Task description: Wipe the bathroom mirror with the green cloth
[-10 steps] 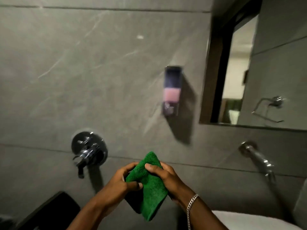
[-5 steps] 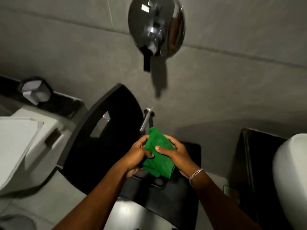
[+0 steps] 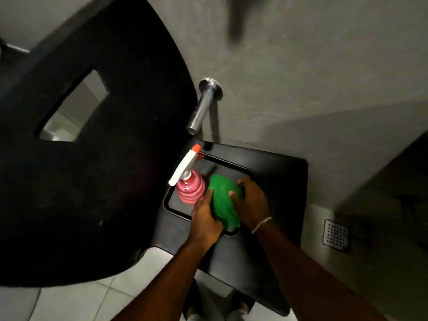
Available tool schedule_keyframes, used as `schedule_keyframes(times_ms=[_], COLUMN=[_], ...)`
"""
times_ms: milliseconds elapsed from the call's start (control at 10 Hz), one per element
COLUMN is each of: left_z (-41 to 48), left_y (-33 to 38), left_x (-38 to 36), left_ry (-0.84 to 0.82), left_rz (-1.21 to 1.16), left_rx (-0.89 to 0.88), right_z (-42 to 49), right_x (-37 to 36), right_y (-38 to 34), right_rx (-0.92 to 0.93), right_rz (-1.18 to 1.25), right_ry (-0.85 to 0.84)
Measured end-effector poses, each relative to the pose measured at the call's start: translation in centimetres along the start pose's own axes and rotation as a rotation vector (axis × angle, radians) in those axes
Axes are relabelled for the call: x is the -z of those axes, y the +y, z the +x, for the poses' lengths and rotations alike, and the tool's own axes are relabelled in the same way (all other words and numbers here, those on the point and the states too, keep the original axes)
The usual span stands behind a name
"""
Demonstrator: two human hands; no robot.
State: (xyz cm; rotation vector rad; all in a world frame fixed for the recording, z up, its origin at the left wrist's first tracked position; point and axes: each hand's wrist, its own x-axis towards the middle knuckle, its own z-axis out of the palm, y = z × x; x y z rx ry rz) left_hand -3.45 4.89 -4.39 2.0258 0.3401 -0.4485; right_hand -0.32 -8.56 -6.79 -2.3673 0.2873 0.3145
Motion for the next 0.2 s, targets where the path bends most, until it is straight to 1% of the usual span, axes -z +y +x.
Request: schedule_keyframes(times_ms=[100, 200], left_z=[-0.2, -0.9], left_y=[0.5, 4.0], left_x=[0.3, 1.7], left_ry=[-0.004, -0.006], left_rz=[0.073, 0.025], left_rx=[-0.044, -0.079], right_z=[-0.7, -1.3], right_x=[0.6, 3.2], right_y=[0.2, -0.8], right_rx=[0.039, 0.084], right_rz=[-0.043, 0.019], right_ry=[0.058, 0.215])
